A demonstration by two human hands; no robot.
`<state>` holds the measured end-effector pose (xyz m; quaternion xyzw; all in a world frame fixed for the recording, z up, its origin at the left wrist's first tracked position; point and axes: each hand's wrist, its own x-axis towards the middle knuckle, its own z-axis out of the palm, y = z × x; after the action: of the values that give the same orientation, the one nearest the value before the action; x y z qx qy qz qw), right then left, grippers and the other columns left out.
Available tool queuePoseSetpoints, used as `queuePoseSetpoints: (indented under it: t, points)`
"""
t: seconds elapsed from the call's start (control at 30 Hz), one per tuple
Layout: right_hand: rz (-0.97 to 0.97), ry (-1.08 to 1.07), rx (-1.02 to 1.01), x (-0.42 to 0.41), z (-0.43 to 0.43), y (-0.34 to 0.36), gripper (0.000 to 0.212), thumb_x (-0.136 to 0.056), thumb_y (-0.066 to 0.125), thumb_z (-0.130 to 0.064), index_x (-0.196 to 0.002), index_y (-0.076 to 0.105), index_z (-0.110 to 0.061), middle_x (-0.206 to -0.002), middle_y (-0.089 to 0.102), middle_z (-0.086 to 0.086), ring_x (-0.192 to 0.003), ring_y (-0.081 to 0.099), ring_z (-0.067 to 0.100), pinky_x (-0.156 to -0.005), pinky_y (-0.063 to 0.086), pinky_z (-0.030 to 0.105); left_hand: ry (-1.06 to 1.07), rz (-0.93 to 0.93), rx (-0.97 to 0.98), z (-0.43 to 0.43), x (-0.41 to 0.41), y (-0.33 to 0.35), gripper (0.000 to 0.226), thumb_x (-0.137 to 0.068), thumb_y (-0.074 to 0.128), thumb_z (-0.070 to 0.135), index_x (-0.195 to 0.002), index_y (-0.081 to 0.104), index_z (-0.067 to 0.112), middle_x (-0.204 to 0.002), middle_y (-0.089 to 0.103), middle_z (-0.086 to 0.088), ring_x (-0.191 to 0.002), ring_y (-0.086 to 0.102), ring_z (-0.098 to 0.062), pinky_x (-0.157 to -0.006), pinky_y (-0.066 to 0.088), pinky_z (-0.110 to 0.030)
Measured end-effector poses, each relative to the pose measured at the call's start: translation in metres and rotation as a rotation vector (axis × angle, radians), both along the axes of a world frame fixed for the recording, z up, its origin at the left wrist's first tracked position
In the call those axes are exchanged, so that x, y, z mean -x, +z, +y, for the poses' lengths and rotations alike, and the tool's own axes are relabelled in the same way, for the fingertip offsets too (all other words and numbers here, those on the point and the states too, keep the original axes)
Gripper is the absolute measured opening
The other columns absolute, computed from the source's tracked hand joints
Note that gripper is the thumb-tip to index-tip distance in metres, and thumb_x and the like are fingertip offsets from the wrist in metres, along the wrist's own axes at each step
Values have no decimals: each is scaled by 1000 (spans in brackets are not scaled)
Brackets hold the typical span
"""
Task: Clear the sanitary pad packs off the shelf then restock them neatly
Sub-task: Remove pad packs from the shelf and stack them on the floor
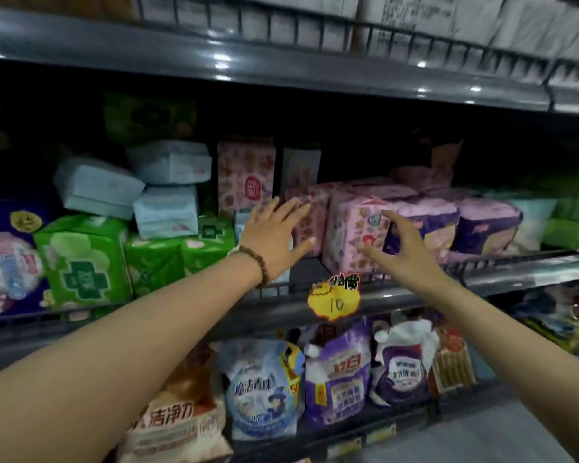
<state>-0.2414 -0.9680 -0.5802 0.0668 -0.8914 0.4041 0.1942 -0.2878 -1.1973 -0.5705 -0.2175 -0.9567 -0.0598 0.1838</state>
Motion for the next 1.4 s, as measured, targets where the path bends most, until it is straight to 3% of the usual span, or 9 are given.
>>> queuePoseSetpoints:
  t: [0.2,0.37,0.53,0.77,0.87,1.03,1.13,1.23,1.4]
  points:
    - [54,-218,-198,66,-21,6,102,-80,68,-52,-153,10,-11,-160,4,9,-148,3,24,-120,11,39,161,-161,86,-4,37,-21,68,-93,13,64,-152,9,30,-159,12,1,-147,5,-22,-118,2,-42]
    - [84,-402,-251,96,-28,-4,92,-78,67,-57,-140,33,1,-153,19,21,-144,14,32,-117,17,39,130,-154,33,-5,42,-23,74,-89,10,69,-151,16,29,-158,18,3,-145,13,-21,-119,7,-40]
    - [228,-227,-137,103,-55,-17,73,-74,78,-38,-128,42,-5,-135,36,20,-118,45,37,-91,47,41,117,-152,-32,-5,42,-22,72,-91,8,67,-150,21,29,-156,23,3,-144,18,-20,-118,11,-41]
    - [339,-123,349,69,-42,14,43,-72,81,-34,-101,49,-36,-99,56,-7,-92,61,24,-78,54,36,15,-153,-111,-14,39,-22,103,-66,-11,78,-151,15,26,-156,25,1,-143,20,-18,-118,9,-44]
    - [492,-122,495,39,-36,45,42,-73,81,-31,-102,52,-29,-104,58,-1,-85,58,8,-74,49,17,-33,-111,-234,-5,19,-10,101,-71,0,78,-152,3,19,-158,16,-4,-145,11,-21,-118,0,-39]
    - [330,-39,904,4,-34,63,39,-70,83,-32,-99,60,-20,-109,67,6,-98,67,21,-84,57,37,-271,-329,-861,21,-43,8,125,-66,62,74,-146,-23,28,-158,-4,9,-141,10,-5,-113,16,-29]
    - [182,-26,927,-22,-40,49,45,-76,78,-31,-110,55,-12,-106,68,6,-88,69,17,-69,58,28,-273,-347,-888,21,-62,-2,137,-60,82,49,-146,-23,28,-157,0,8,-142,13,-8,-115,20,-32]
    - [66,-10,760,-42,-35,39,51,-76,73,-43,-113,49,-16,-107,63,-1,-92,66,15,-79,56,31,-230,-388,-879,5,-74,-11,122,-61,86,43,-148,2,29,-151,25,3,-136,32,-12,-113,33,-39]
    - [-165,177,478,-66,-18,19,90,-57,63,-82,-133,45,-38,-129,59,-9,-119,55,12,-109,36,46,-267,-689,-973,-24,-99,-11,62,-75,76,26,-125,40,28,-101,56,23,-77,62,15,-69,51,-11]
